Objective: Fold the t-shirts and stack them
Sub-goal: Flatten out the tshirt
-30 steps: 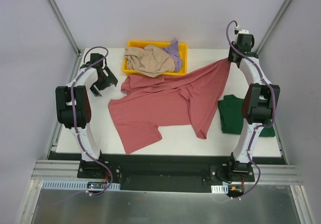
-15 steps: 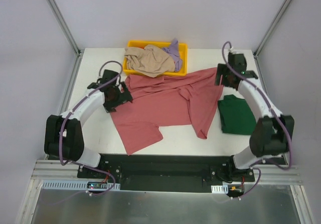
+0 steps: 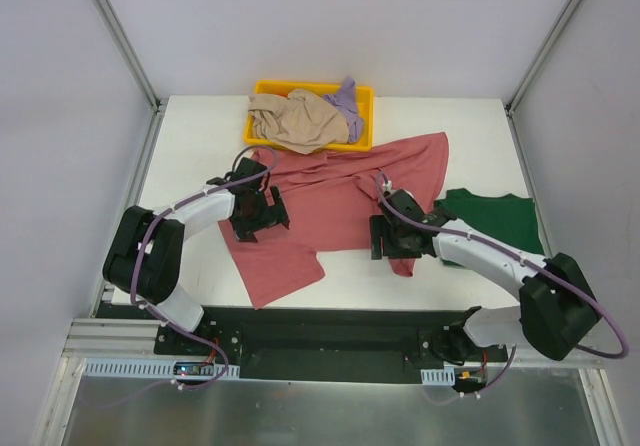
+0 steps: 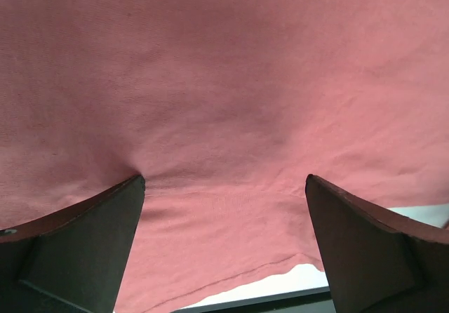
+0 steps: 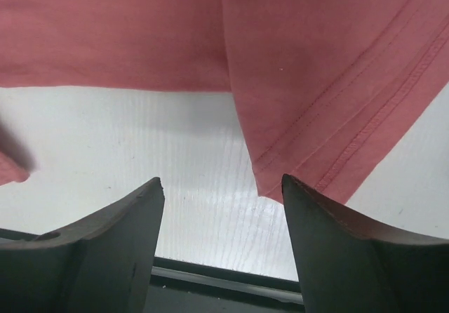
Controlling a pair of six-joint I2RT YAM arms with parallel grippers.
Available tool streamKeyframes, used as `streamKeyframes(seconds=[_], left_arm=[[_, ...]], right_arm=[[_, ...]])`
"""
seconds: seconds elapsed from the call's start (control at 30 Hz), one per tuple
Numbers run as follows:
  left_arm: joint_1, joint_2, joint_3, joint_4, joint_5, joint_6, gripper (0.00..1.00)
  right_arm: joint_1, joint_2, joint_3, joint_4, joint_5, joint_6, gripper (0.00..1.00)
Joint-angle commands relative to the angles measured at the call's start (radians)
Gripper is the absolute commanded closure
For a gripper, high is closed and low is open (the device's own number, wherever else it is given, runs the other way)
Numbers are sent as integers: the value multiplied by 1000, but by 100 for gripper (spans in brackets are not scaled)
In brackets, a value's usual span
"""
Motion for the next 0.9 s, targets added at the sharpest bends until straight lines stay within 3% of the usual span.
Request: streamKeyframes(seconds=[0.0, 0.2, 0.27, 0.43, 0.53, 0.77, 0.87], left_arm=[[53, 5, -31, 10, -22, -18, 1], [71, 12, -45, 10, -57, -7, 1], [88, 17, -49, 10, -54, -6, 1], [138, 2, -66, 3, -86, 8, 1], [187, -7, -72, -3, -94, 26, 1], [249, 0, -45, -17, -92, 68, 1], [249, 0, -22, -22, -92, 79, 1]], right_arm=[[1, 66, -19, 75, -40, 81, 32], [1, 187, 13, 81, 21, 96, 50], [2, 202, 27, 61, 68, 106, 68], [-7, 115, 33, 37, 110, 99, 98], [-63, 41, 19, 34, 95, 81, 100], [-361, -74, -61, 26, -42, -28, 98], [-413, -68, -39, -35, -60, -80, 77]])
